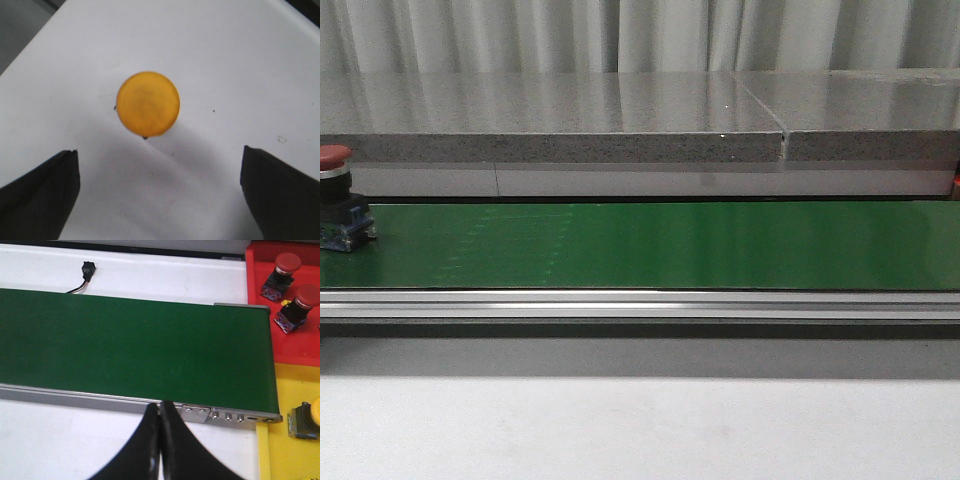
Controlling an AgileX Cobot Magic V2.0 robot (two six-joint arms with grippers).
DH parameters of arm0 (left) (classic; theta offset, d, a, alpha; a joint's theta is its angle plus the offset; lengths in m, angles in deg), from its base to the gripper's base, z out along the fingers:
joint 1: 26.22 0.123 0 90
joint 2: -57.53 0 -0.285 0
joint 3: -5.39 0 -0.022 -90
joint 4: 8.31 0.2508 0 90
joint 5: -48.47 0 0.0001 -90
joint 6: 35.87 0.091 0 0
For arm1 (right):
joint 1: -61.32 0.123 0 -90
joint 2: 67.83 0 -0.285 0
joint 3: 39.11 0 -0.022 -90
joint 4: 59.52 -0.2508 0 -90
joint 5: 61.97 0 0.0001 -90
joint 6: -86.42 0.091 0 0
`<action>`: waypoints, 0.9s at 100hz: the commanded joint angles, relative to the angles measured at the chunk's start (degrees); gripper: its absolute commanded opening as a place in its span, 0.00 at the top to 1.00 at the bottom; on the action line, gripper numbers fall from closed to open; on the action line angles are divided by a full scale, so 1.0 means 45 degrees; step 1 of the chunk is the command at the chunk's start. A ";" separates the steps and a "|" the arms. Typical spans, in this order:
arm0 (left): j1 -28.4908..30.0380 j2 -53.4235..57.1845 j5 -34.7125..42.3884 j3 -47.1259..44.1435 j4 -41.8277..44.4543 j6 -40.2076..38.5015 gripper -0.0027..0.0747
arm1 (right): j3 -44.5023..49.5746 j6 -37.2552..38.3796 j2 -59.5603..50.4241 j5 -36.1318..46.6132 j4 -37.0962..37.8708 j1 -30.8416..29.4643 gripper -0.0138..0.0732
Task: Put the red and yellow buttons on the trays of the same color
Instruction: 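Move the left gripper down onto the yellow push button and grasp it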
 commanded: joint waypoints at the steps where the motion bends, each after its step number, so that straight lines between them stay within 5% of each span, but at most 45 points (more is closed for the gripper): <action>1: 0.0071 0.0220 0.0679 0.0857 -0.0043 -0.0007 0.14 | -0.0295 -0.0149 -0.0024 0.0603 -0.0146 0.0007 0.92; 60: 0.0129 -0.1678 0.0436 0.2433 -0.0016 -0.0007 0.16 | -0.0295 -0.0149 -0.0024 0.0603 -0.0146 0.0007 0.92; 70: 0.0129 -0.1706 0.0408 0.2433 -0.0016 -0.0007 0.30 | -0.0295 -0.0149 -0.0024 0.0603 -0.0146 0.0007 0.92; 90: 0.0129 -0.1706 0.0093 0.2524 -0.0016 -0.0007 0.79 | -0.0295 -0.0149 -0.0024 0.0603 -0.0146 0.0007 0.92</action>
